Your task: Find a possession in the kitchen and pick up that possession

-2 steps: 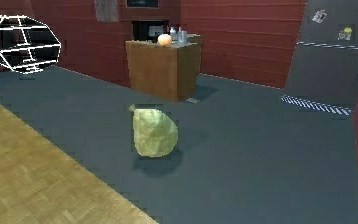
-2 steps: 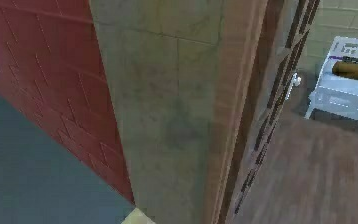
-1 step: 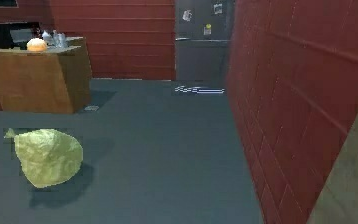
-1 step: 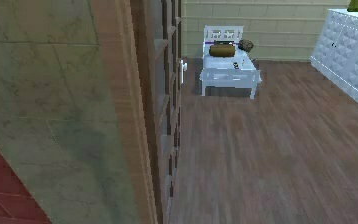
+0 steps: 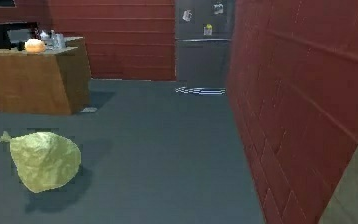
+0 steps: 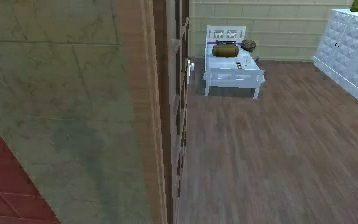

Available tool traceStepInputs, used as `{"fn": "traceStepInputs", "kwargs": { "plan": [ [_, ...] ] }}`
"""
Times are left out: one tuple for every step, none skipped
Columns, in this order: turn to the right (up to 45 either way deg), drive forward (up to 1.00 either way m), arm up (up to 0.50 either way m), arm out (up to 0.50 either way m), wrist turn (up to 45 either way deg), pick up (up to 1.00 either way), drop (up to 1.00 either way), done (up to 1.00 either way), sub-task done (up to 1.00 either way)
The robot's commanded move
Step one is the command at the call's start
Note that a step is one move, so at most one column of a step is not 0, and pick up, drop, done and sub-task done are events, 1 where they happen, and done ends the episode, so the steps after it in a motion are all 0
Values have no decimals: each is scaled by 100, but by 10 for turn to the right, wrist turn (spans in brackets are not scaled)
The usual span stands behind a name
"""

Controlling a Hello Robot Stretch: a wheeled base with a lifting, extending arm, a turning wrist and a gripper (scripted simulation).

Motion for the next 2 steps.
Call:
{"fn": "traceStepInputs", "kwargs": {
  "plan": [
    [-120, 0, 0, 0, 0, 0, 0, 0, 0],
    [0, 100, 0, 0, 0, 0, 0, 0, 0]
  ]
}}
